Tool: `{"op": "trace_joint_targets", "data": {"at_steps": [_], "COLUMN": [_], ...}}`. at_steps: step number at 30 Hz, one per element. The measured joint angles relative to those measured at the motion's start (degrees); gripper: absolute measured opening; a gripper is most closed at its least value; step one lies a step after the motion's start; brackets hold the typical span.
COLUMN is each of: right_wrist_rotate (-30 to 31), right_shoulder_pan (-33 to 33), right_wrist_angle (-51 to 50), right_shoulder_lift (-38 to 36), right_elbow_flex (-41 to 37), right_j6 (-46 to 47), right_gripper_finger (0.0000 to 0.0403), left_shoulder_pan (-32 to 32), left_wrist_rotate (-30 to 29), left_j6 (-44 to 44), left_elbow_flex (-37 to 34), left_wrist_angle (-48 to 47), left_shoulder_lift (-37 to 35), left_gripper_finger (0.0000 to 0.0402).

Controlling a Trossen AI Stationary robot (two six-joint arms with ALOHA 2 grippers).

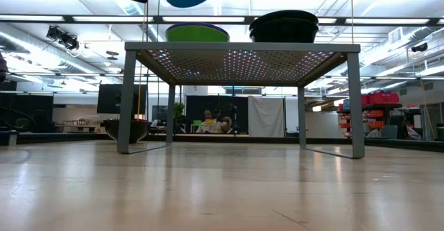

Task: Pick & Place Mini bowls
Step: Stack the light blue bowl on top of the blue bowl on the shelf

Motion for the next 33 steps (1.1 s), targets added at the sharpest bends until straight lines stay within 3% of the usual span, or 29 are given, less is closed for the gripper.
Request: {"op": "trace_joint_targets", "data": {"at_steps": [33], "right_wrist_rotate": [0.00], "right_shoulder_pan": [0.02], "right_wrist_angle": [0.00], "right_shoulder_lift": [0.02], "right_elbow_flex": [0.00], "right_j6": [0.00], "right_gripper_finger": [0.0007], "left_shoulder_pan": [5.80], "left_wrist_rotate": [-0.70], "left_j6": [8.60], "left_elbow_flex": [0.06], "left_wrist_angle": [0.52], "left_shoulder_lift": [8.79], "left_gripper_finger": [0.0000]}}
